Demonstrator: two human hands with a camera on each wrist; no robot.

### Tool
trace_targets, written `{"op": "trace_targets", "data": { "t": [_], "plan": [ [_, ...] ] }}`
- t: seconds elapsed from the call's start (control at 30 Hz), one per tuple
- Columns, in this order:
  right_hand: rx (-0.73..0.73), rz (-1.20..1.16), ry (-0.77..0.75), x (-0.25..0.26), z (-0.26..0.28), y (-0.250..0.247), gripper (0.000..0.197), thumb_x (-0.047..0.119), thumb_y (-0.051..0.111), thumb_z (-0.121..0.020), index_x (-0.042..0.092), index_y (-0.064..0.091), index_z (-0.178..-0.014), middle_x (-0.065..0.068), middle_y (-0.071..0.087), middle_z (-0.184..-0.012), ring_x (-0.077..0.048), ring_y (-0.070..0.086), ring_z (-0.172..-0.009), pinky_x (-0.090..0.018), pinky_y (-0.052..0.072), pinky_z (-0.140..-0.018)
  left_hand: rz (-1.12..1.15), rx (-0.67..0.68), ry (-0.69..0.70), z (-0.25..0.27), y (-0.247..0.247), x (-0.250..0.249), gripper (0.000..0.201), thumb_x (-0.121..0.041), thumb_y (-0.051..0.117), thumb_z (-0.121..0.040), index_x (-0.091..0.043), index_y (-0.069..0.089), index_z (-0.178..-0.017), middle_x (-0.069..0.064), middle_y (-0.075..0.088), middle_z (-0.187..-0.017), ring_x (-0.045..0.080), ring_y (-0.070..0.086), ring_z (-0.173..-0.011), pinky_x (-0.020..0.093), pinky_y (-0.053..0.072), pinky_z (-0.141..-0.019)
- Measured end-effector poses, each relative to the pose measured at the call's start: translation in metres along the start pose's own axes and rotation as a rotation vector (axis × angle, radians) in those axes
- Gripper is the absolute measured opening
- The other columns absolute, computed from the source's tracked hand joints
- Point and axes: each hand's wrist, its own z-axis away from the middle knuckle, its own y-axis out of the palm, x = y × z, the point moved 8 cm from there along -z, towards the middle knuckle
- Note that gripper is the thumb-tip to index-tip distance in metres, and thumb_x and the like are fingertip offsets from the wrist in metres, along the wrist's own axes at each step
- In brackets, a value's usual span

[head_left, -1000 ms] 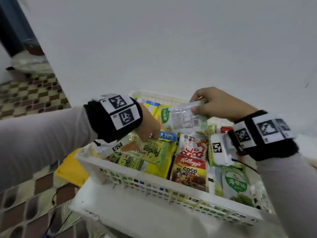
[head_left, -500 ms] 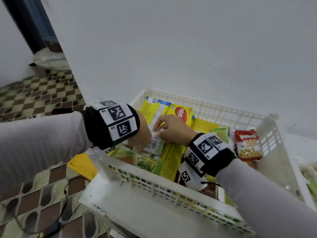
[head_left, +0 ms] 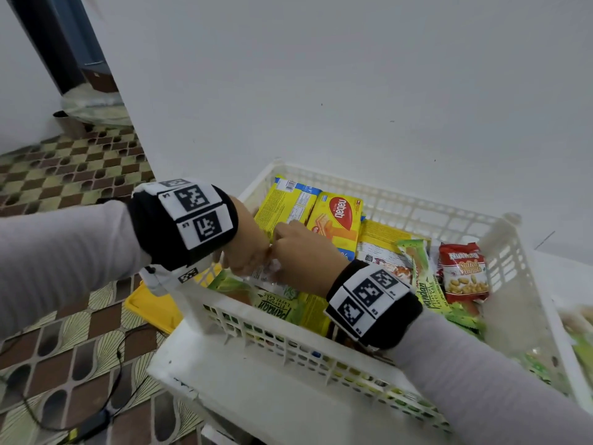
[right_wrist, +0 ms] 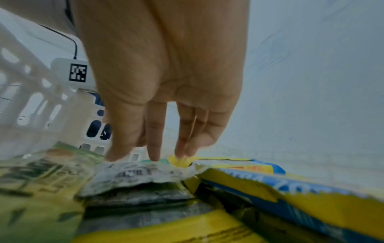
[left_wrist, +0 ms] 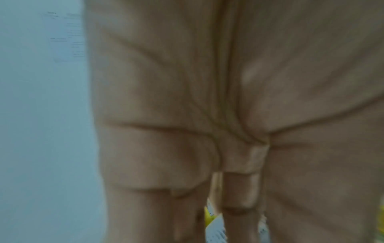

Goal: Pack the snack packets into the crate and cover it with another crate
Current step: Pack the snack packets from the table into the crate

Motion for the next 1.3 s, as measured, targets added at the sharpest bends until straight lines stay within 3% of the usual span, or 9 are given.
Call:
{"op": "trace_targets", "data": {
  "t": [0.2, 0.3, 0.43, 0.53, 0.63, 0.8, 0.93, 1.03, 1.3],
  "plan": [
    [0.229, -0.087, -0.097, 0.012, 0.001, 0.025, 0.067, 0.039, 0.067, -0.082, 0.022, 0.041, -0.141, -0.008, 0.048, -0.133, -0.026, 0.044, -0.122, -0.041, 0.043, -0.100, -0.338, 0.002, -0.049, 0.004, 0.002, -0.007, 0.055, -0.043, 0.048, -0.094, -0.012, 0.039, -0.139, 0.007, 0.053, -0.132, 0.023, 0.054, -0.101, 0.031, 0.039, -0.075],
    [0.246, -0.052, -0.106, 0.016, 0.000, 0.028, 0.066, 0.036, 0.066, -0.084, 0.022, 0.039, -0.143, -0.008, 0.047, -0.135, -0.027, 0.045, -0.123, -0.042, 0.045, -0.099, -0.317, -0.011, -0.013, 0.006, 0.002, -0.012, 0.051, -0.040, 0.043, -0.097, -0.010, 0.041, -0.139, 0.006, 0.053, -0.130, 0.023, 0.053, -0.105, 0.029, 0.039, -0.078],
    [0.224, -0.154, -0.099, 0.010, 0.002, 0.015, 0.059, 0.034, 0.065, -0.086, 0.016, 0.047, -0.138, -0.007, 0.053, -0.134, -0.023, 0.047, -0.122, -0.035, 0.041, -0.102, -0.204, -0.118, 0.021, 0.008, -0.020, -0.014, 0.030, -0.029, 0.041, -0.099, -0.009, 0.059, -0.112, 0.004, 0.057, -0.090, 0.018, 0.049, -0.078, 0.024, 0.039, -0.067],
    [0.095, -0.371, 0.010, -0.022, 0.014, -0.017, 0.030, 0.023, 0.065, -0.086, 0.013, 0.067, -0.115, -0.005, 0.066, -0.117, -0.021, 0.058, -0.109, -0.027, 0.043, -0.092, -0.038, -0.276, 0.066, 0.014, -0.049, -0.023, 0.026, -0.018, 0.043, -0.095, -0.006, 0.061, -0.110, 0.008, 0.065, -0.094, 0.023, 0.059, -0.085, 0.027, 0.042, -0.071],
    [-0.015, -0.457, 0.200, -0.077, 0.039, -0.042, 0.015, 0.013, 0.064, -0.084, 0.012, 0.072, -0.096, -0.011, 0.069, -0.102, -0.026, 0.062, -0.098, -0.037, 0.047, -0.088, 0.207, -0.481, 0.201, 0.018, -0.084, -0.043, 0.022, -0.012, 0.044, -0.092, -0.009, 0.062, -0.103, 0.004, 0.070, -0.084, 0.021, 0.067, -0.080, 0.028, 0.051, -0.072],
    [-0.185, -0.346, 0.700, -0.180, 0.113, -0.055, 0.044, -0.007, 0.049, -0.078, 0.014, 0.064, -0.114, -0.010, 0.058, -0.124, -0.023, 0.052, -0.117, -0.025, 0.038, -0.090, 0.775, -0.724, 0.490, 0.018, -0.131, -0.090, 0.006, -0.012, 0.053, -0.092, -0.014, 0.055, -0.087, 0.000, 0.060, -0.068, 0.012, 0.062, -0.054, 0.024, 0.055, -0.056],
    [-0.102, -0.406, 0.867, -0.209, 0.141, -0.034, 0.052, -0.008, 0.045, -0.082, 0.018, 0.056, -0.125, -0.007, 0.047, -0.137, -0.024, 0.054, -0.109, -0.021, 0.042, -0.065, 0.887, -0.616, 0.575, -0.007, -0.138, -0.138, 0.009, -0.015, 0.056, -0.092, -0.014, 0.055, -0.100, -0.004, 0.049, -0.091, 0.022, 0.056, -0.071, 0.037, 0.055, -0.074],
    [0.012, -0.322, 0.881, -0.212, 0.141, -0.014, 0.049, -0.002, 0.054, -0.084, 0.017, 0.054, -0.129, -0.005, 0.046, -0.141, -0.024, 0.053, -0.118, -0.027, 0.047, -0.084, 0.848, -0.626, 0.576, -0.023, -0.144, -0.164, 0.023, -0.010, 0.060, -0.088, -0.013, 0.059, -0.111, 0.004, 0.048, -0.125, 0.018, 0.053, -0.065, 0.022, 0.046, -0.053],
    [0.029, -0.176, 0.955, -0.226, 0.152, 0.001, 0.028, 0.009, 0.058, -0.083, 0.014, 0.068, -0.109, -0.006, 0.065, -0.114, -0.024, 0.059, -0.106, -0.034, 0.044, -0.096, 0.812, -0.737, 0.384, -0.049, -0.146, -0.177, 0.034, -0.012, 0.073, -0.079, -0.007, 0.064, -0.112, 0.013, 0.053, -0.129, 0.030, 0.052, -0.115, 0.032, 0.044, -0.086]
  ]
}}
